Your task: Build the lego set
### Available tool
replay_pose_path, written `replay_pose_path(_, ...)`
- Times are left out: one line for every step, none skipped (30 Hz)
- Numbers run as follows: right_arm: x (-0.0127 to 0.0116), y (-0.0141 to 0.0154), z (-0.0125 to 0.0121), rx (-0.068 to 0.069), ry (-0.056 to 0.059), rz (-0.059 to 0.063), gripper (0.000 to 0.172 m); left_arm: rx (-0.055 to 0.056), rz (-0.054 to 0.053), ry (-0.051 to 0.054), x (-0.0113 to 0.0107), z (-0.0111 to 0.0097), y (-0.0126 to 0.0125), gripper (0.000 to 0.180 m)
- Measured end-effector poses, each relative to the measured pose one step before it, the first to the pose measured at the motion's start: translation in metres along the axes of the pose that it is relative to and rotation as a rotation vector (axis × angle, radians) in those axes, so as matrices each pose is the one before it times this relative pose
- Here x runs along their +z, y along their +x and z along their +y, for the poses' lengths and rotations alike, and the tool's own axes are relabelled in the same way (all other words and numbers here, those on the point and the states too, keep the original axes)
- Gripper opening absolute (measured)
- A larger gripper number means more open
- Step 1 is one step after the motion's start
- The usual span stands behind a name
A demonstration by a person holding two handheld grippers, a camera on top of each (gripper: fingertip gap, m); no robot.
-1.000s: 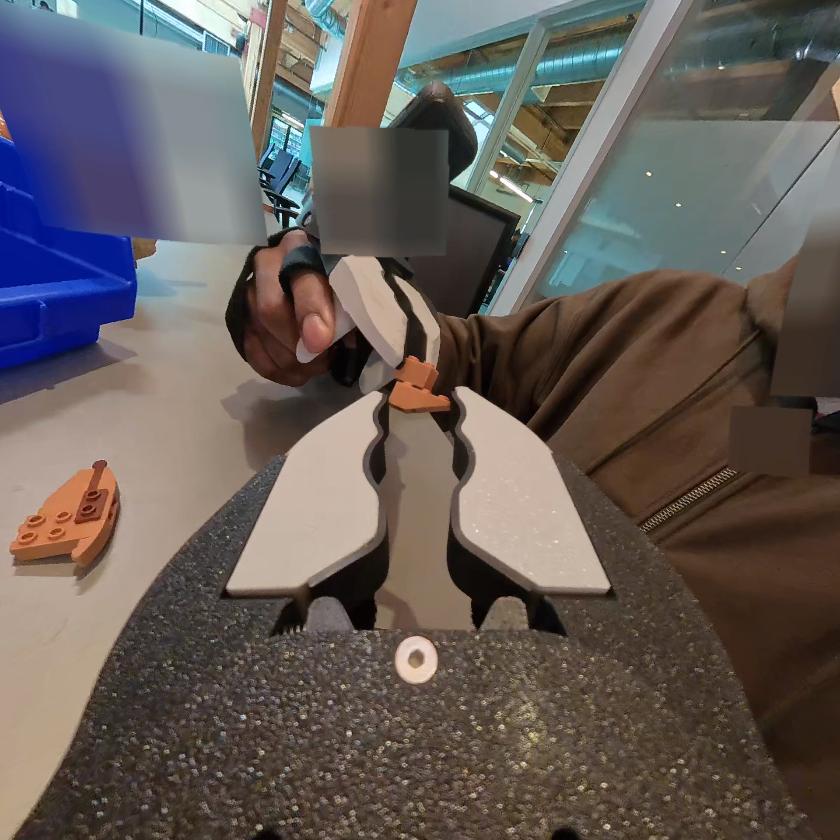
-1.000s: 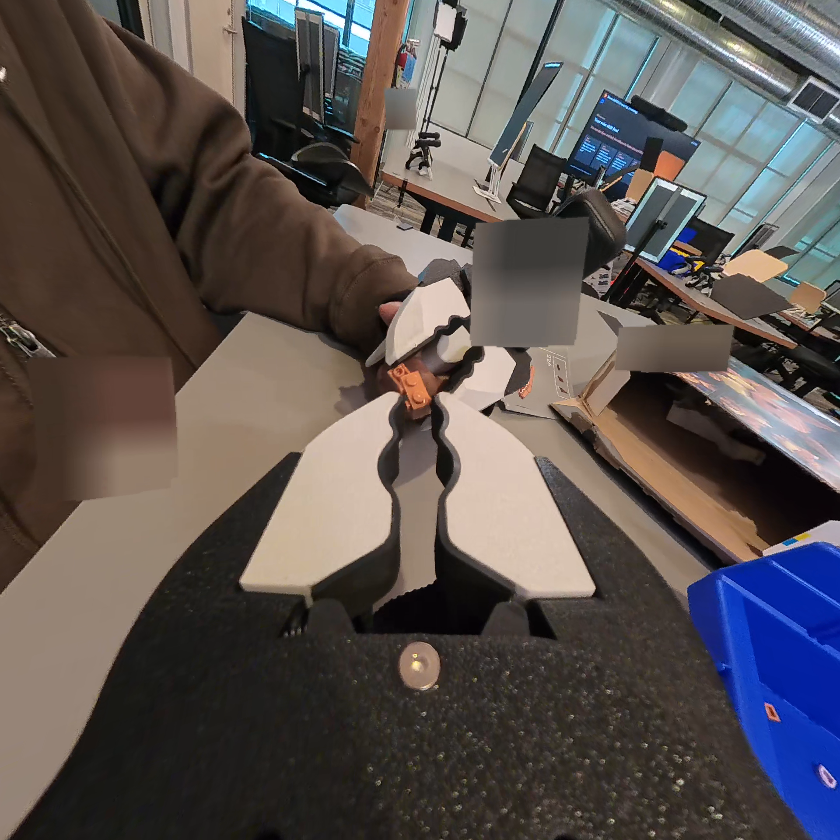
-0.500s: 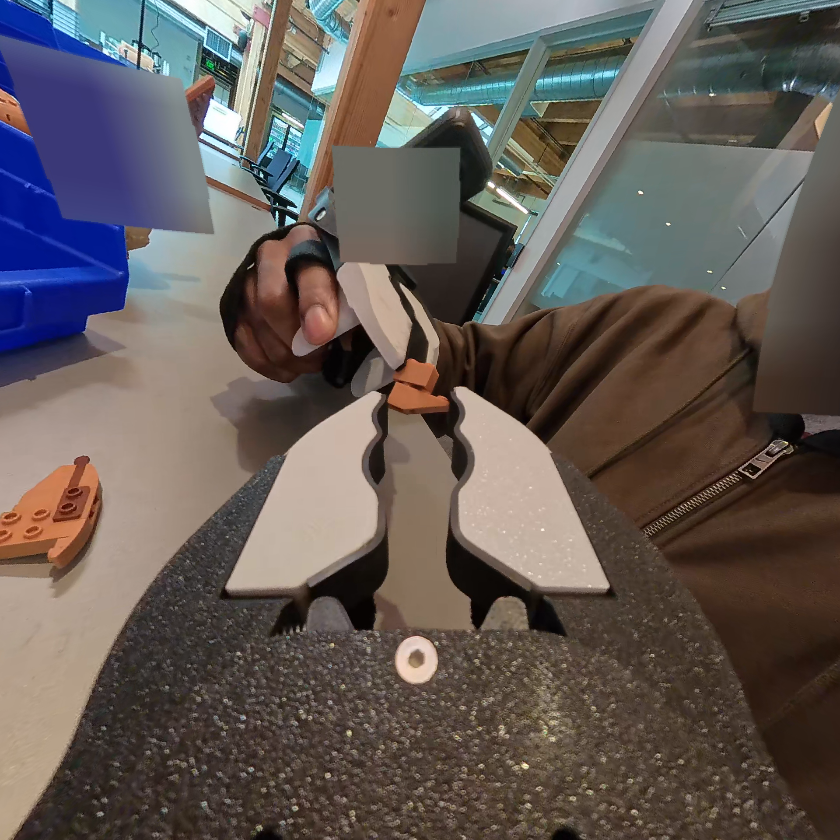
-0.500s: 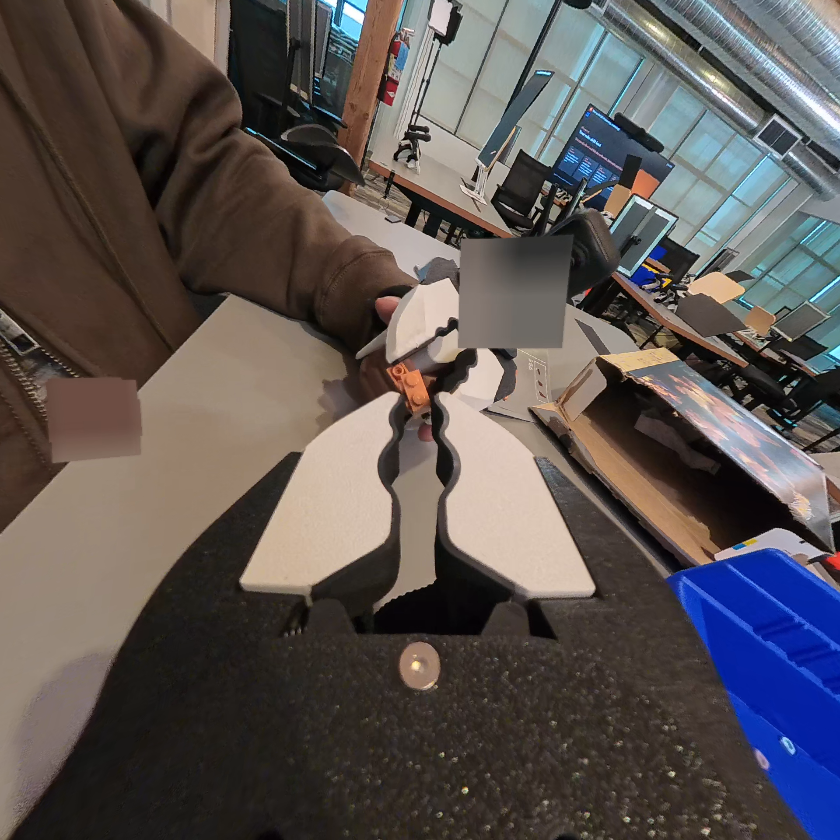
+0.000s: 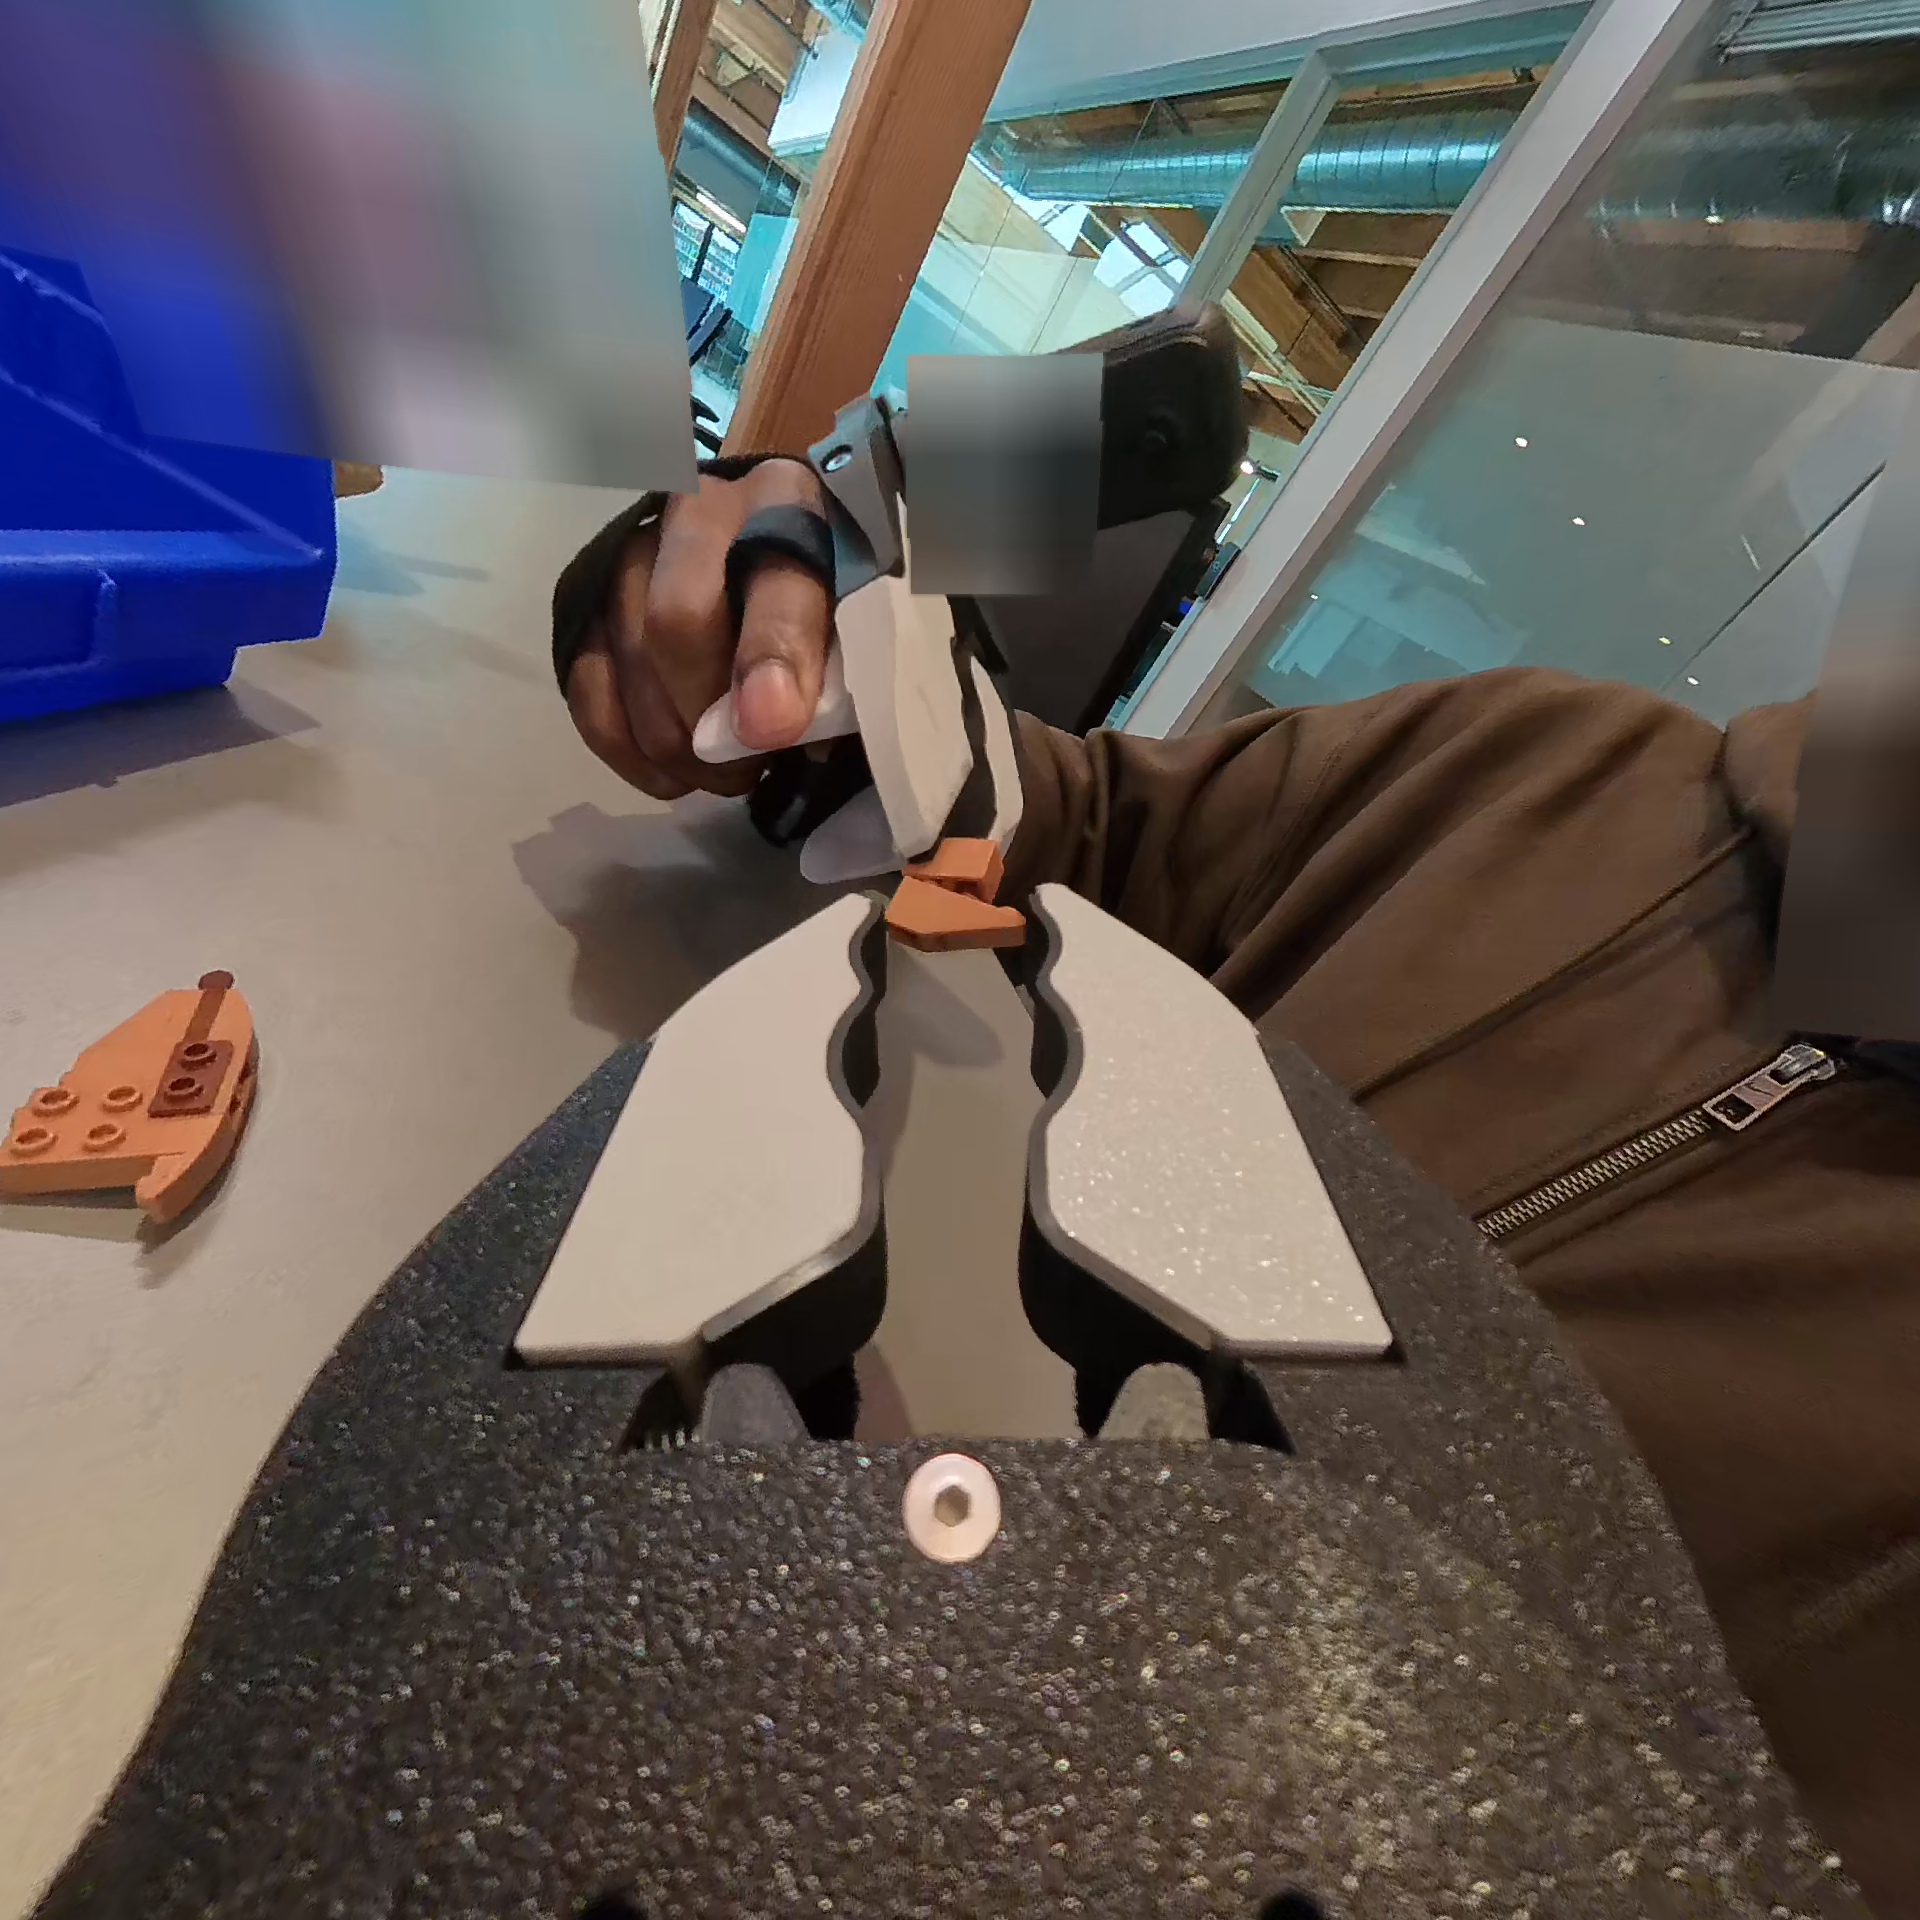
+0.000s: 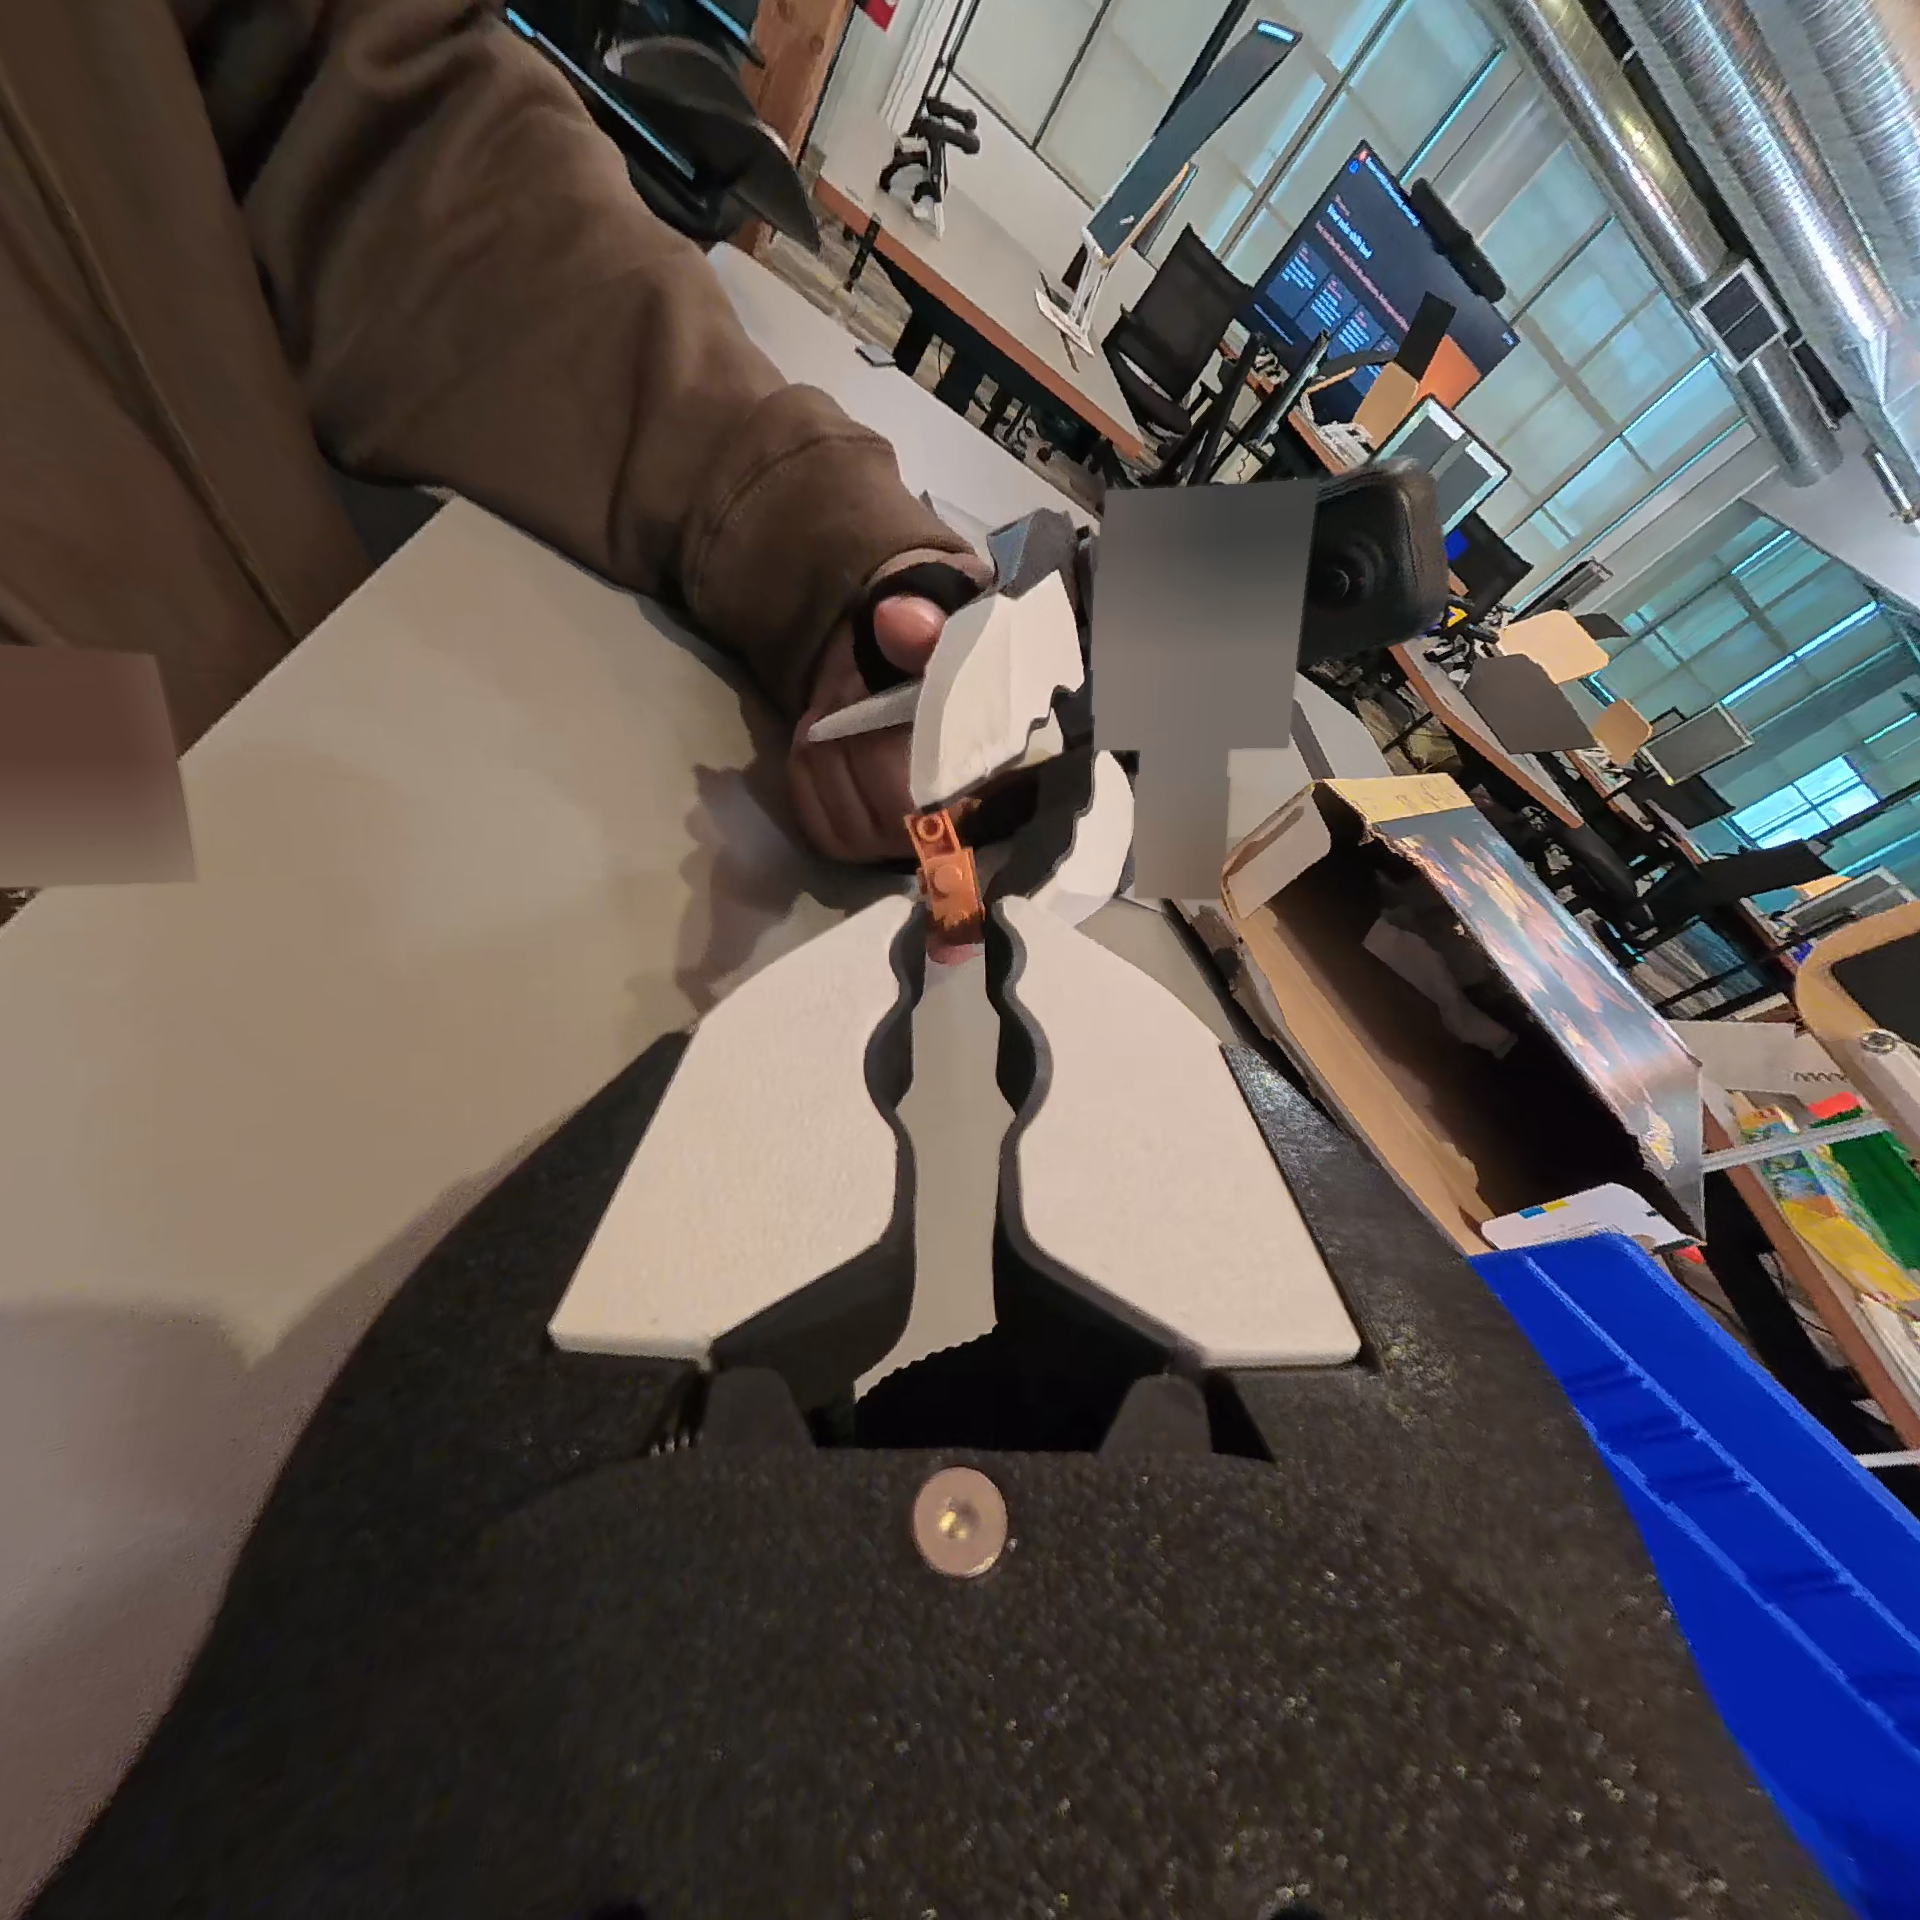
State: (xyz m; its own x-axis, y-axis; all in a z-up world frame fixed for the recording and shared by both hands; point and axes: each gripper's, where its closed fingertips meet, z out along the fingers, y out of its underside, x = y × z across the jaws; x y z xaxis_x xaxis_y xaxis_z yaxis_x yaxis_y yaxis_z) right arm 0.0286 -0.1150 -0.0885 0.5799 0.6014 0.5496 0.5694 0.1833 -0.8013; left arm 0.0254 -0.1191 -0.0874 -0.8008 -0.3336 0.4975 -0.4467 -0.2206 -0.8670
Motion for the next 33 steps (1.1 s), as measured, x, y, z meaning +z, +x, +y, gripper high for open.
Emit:
replay_pose_path(0.00015,-0.00102,0.00071,-0.0064,-0.0074,-0.0039,0.01,-0.0056,-0.0017,-0.0075,0.00024,0.0011,-0.00024,0.025)
replay_pose_path(0.00022,-0.001,0.00066,-0.0063,-0.006,-0.0038,0.01,-0.0069,-0.0005,-0.0075,0.00014,0.00095,-0.00022,0.025)
replay_pose_path(0.00021,-0.00126,0.00058,-0.0081,-0.006,-0.0045,0.01,-0.0101,0.0013,-0.0088,0.00016,0.00122,-0.00015,0.025)
replay_pose_path(0.00035,-0.00117,0.00023,-0.0077,-0.0045,-0.0036,0.01,-0.0108,0.0032,-0.0084,0.00019,0.00116,0.00014,0.025)
replay_pose_path(0.00042,-0.0012,0.00052,-0.0085,-0.0075,-0.0031,0.01,-0.0087,0.0017,-0.0083,0.00011,0.00106,0.00005,0.025)
replay_pose_path(0.00046,-0.0011,0.00122,-0.0136,-0.012,-0.0013,0.01,-0.0054,-0.0038,-0.0096,0.00009,0.00124,-0.00049,0.025)
replay_pose_path(0.00062,-0.00104,0.00122,-0.015,-0.0121,0.0,0.01,-0.0054,-0.0062,-0.0103,-0.00005,0.00147,-0.00093,0.025)
replay_pose_path(0.00065,-0.00117,0.00107,-0.012,-0.0107,-0.001,0.01,-0.0058,-0.0056,-0.0106,0.00015,0.0014,-0.00078,0.025)
replay_pose_path(0.00071,-0.00112,0.00107,-0.0123,-0.0109,-0.0014,0.01,-0.0034,-0.009,-0.0121,0.00023,0.00162,-0.00132,0.025)
replay_pose_path(0.00066,-0.00098,0.00104,-0.0125,-0.0095,-0.0003,0.01,-0.0009,-0.0065,-0.0112,0.00033,0.00164,-0.00073,0.025)
replay_pose_path(0.00066,-0.00089,0.00099,-0.009,-0.0092,-0.0004,0.01,-0.0009,-0.0062,-0.0093,0.00009,0.00115,-0.00072,0.025)
replay_pose_path(0.0006,-0.00071,0.00104,-0.0081,-0.0091,-0.0002,0.01,0.0035,-0.0073,-0.0071,0.00009,0.00099,-0.00082,0.025)
replay_pose_path(0.00047,-0.00065,0.00096,-0.0101,-0.0095,0.0005,0.01,0.003,-0.0073,-0.0059,-0.00001,0.0008,-0.00086,0.025)
replay_pose_path(0.00049,-0.0007,0.00088,-0.0115,-0.0093,0.0006,0.01,0.0009,-0.0052,-0.0072,0.00025,0.00094,-0.00076,0.025)
replay_pose_path(0.00042,-0.00071,0.00052,-0.0123,-0.0077,0.0018,0.01,0.0033,-0.0044,-0.0061,0.00007,0.00083,-0.00046,0.025)
replay_pose_path(0.0005,-0.00085,0.00024,-0.012,-0.0068,0.0007,0.01,0.0022,-0.0023,-0.0059,0.00013,0.00084,-0.00023,0.025)
replay_pose_path(0.00053,-0.00093,0.00031,-0.0105,-0.0072,-0.0009,0.01,0.0005,-0.0013,-0.0075,0.0001,0.00101,-0.00018,0.025)
replay_pose_path(0.00049,-0.00116,0.00045,-0.0112,-0.0076,-0.0016,0.01,0.0032,-0.0023,-0.0077,0.00018,0.00109,-0.00022,0.025)
replay_pose_path(0.00065,-0.00117,0.00047,-0.0119,-0.0083,-0.0028,0.01,0.0039,-0.0041,-0.01,0.00025,0.00146,-0.00032,0.025)
replay_pose_path(0.00047,-0.00132,0.00031,-0.0111,-0.0074,-0.0035,0.01,0.0049,-0.0041,-0.0112,0.00042,0.00154,-0.00022,0.025)
replay_pose_path(0.00035,-0.00093,0.00023,-0.0114,-0.008,-0.0018,0.01,0.0053,-0.004,-0.0091,0.00031,0.00126,-0.0001,0.025)
replay_pose_path(0.0002,-0.00065,0.00034,-0.012,-0.0094,-0.0006,0.01,0.0033,-0.0042,-0.0065,0.00031,0.00087,-0.0003,0.025)
replay_pose_path(0.00013,-0.00037,0.00032,-0.0106,-0.0085,-0.0002,0.01,0.0013,-0.0031,-0.0041,0.00038,0.00051,-0.00029,0.025)
replay_pose_path(0.00006,-0.00019,0.00011,-0.0098,-0.0064,0.0009,0.01,0.0009,-0.0017,-0.0021,0.00012,0.00029,-0.00017,0.025)
replay_pose_path(0.00001,-0.00013,0.00013,-0.0104,-0.0057,0.0017,0.01,0.0003,-0.0002,-0.0002,0.00013,0.00006,-0.00013,0.025)
replay_pose_path(0.00019,-0.00044,0.00012,-0.0105,-0.006,-0.0015,0.01,-0.0009,-0.0006,-0.0015,0.00017,0.00017,-0.00014,0.025)
replay_pose_path(0.00012,-0.00094,-0.00041,-0.01,-0.0026,-0.0033,0.01,0.0005,0.0018,-0.0046,0.00029,0.00074,0.00026,0.025)
replay_pose_path(0.00004,-0.0005,-0.00041,-0.0098,-0.0019,-0.001,0.01,0.0009,0.003,-0.0033,0.00026,0.0004,0.00045,0.025)
replay_pose_path(0.00005,-0.00031,-0.0002,-0.0121,-0.0041,0.0008,0.01,-0.0008,0.0022,-0.0008,0.00006,0.00019,0.00034,0.025)
replay_pose_path(0.00017,-0.00001,-0.00011,-0.0124,-0.0053,0.0023,0.01,-0.0032,0.0019,0.0005,-0.00001,-0.00007,0.00006,0.025)
replay_pose_path(0.00017,-0.00006,-0.00021,-0.0085,-0.0045,0.0021,0.01,-0.0048,0.002,0.0019,-0.00003,-0.00024,-0.00002,0.025)
replay_pose_path(0.00002,-0.00025,-0.0002,-0.0069,-0.0035,-0.0004,0.01,-0.0052,0.0032,0.0005,-0.00014,-0.00006,0.00016,0.025)
replay_pose_path(0.00015,-0.00055,-0.00004,-0.0071,-0.0045,-0.0019,0.01,-0.002,0.0014,-0.002,0.00027,0.00028,0.00011,0.025)
